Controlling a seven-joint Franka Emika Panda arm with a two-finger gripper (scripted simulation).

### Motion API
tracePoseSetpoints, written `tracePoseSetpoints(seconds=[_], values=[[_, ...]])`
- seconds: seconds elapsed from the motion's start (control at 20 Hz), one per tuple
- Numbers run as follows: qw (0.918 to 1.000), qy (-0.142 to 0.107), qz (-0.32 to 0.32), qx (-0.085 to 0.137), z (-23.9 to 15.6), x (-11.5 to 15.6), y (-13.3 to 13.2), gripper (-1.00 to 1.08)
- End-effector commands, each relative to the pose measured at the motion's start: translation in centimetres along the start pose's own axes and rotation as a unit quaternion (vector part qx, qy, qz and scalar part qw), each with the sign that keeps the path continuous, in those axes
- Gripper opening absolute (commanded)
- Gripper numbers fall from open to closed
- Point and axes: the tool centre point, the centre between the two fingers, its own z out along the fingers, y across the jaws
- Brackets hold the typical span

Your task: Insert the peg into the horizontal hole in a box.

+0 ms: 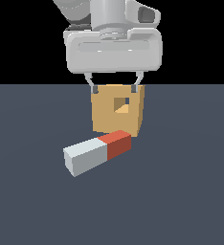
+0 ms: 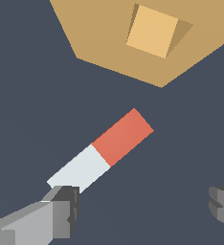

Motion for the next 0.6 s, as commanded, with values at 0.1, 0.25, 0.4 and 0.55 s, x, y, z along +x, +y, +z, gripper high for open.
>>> tracePoseSetpoints(seconds=[0.1,0.25,0.4,0.55], values=[[1.0,0.0,0.002,0.0,0.0,0.0,0.0,1.0],[1.0,0.0,0.01,0.0,0.2,-0.2,-0.1,1.0],[0.9997,-0.001,0.025,0.0,0.6,-0.4,-0.3,1.0],[0.9989,-0.002,0.048,0.001,1.2,-0.7,-0.6,1.0]])
